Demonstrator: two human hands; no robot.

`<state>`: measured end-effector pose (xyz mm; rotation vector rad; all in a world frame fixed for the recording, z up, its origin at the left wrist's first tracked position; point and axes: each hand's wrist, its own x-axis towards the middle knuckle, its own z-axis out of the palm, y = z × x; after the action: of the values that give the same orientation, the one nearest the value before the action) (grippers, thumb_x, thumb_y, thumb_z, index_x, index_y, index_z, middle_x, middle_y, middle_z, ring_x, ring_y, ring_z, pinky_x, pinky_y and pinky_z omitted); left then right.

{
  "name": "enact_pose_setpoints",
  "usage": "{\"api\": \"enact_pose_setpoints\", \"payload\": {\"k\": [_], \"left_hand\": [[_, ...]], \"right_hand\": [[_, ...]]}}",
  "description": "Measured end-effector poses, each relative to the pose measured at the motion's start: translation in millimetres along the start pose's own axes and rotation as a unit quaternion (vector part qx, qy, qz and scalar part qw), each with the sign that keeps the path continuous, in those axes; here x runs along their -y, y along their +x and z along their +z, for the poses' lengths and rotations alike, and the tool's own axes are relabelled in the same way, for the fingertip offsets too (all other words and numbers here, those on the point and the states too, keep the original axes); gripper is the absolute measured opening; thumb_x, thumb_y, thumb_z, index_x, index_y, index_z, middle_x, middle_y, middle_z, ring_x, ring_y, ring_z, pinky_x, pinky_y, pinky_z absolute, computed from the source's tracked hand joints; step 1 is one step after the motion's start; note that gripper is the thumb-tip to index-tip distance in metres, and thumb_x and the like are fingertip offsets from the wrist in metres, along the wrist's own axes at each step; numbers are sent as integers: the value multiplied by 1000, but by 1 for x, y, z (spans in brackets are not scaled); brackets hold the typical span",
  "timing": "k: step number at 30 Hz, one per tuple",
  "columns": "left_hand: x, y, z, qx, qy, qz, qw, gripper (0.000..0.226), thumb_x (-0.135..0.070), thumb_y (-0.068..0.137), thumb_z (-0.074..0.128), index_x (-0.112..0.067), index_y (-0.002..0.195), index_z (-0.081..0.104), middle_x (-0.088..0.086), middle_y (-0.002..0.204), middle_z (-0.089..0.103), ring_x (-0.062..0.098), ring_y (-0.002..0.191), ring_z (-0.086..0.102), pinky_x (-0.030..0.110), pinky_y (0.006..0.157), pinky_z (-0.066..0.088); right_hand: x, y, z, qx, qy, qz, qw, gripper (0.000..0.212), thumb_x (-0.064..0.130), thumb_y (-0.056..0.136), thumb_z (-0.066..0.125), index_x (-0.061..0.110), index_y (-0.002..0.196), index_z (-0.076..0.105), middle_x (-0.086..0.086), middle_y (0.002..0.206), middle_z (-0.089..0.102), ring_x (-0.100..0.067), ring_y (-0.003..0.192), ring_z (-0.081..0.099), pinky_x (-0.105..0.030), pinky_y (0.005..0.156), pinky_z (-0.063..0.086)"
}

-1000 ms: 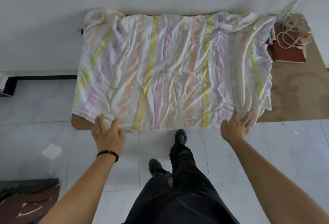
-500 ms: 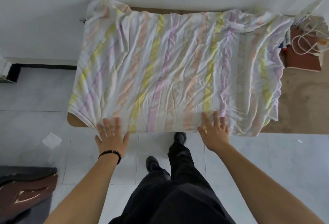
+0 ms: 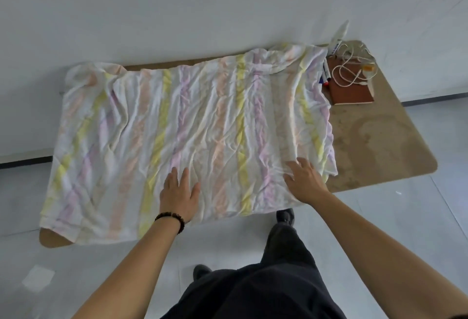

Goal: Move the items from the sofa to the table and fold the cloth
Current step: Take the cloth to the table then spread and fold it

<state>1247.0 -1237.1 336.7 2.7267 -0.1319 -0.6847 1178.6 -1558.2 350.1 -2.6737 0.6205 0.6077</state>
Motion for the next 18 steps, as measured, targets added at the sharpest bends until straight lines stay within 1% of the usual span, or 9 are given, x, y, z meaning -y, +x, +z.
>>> {"api": "enact_pose_setpoints", "payload": {"k": [2, 5, 6, 8, 10, 13, 14, 16, 18], "left_hand": [[-35, 16, 1, -11, 6, 10, 1000, 64, -50, 100, 26, -20, 154, 10, 10, 162, -2, 27, 149, 0, 45, 119, 14], [-95, 46, 18, -39, 11, 23, 999, 62, -49, 100, 29, -24, 154, 11, 9, 162, -4, 28, 148, 0, 46, 119, 13], [-118, 53, 28, -46, 9, 24, 999, 61, -48, 100, 30, -26, 154, 11, 9, 162, -5, 28, 148, -1, 46, 119, 12], [-165, 65, 54, -44, 17, 23, 999, 61, -49, 100, 31, -28, 154, 10, 10, 162, -8, 29, 148, -4, 46, 119, 9], [-213, 69, 83, -5, 33, 17, 999, 62, -51, 99, 28, -29, 154, 9, 11, 161, -10, 30, 148, -6, 49, 119, 7], [-274, 72, 127, 40, 81, 16, 996, 74, -63, 90, 13, -25, 153, 13, 11, 161, -8, 32, 147, -7, 57, 117, 2], [-292, 72, 137, 29, 81, 6, 996, 77, -65, 88, 12, -22, 152, 17, 12, 161, -5, 32, 147, -6, 58, 116, -1], [-321, 65, 151, -14, 61, -19, 998, 74, -64, 90, 19, -20, 150, 24, 11, 160, 2, 28, 147, -4, 55, 115, 0], [-341, 49, 161, -69, 30, -4, 997, 70, -66, 89, 34, -26, 147, 30, 9, 156, 14, 26, 143, 8, 49, 114, 11]], "right_hand": [[-24, 26, -17, -34, -4, 16, 999, 49, 36, 101, 42, 28, 148, 34, -12, 158, 19, -33, 145, 19, -48, 116, 25], [-66, 68, -38, -78, 42, 38, 995, 51, 31, 100, 43, 28, 150, 30, -16, 159, 13, -35, 147, 11, -50, 117, 22], [-81, 82, -44, -79, 60, 39, 994, 53, 31, 100, 43, 29, 151, 28, -17, 159, 13, -35, 147, 11, -50, 117, 24], [-111, 107, -55, -58, 84, 31, 994, 54, 30, 100, 43, 30, 152, 26, -15, 156, 18, -35, 143, 21, -48, 111, 34], [-142, 121, -61, -27, 77, 4, 997, 49, 31, 100, 45, 31, 147, 34, -9, 149, 29, -32, 134, 33, -45, 101, 44], [-183, 131, -56, -47, 57, -98, 992, 40, 36, 96, 54, 30, 136, 49, -4, 135, 42, -29, 119, 42, -42, 95, 48], [-193, 137, -55, -49, 74, -111, 990, 39, 38, 95, 57, 27, 132, 55, -4, 132, 45, -28, 116, 44, -40, 92, 49], [-203, 153, -57, -32, 122, -98, 987, 33, 42, 91, 62, 21, 117, 65, -1, 124, 48, -22, 114, 46, -35, 82, 52], [-205, 166, -60, -4, 131, -99, 986, 29, 44, 89, 64, 20, 104, 69, 1, 114, 51, -18, 109, 48, -30, 75, 48]]}}
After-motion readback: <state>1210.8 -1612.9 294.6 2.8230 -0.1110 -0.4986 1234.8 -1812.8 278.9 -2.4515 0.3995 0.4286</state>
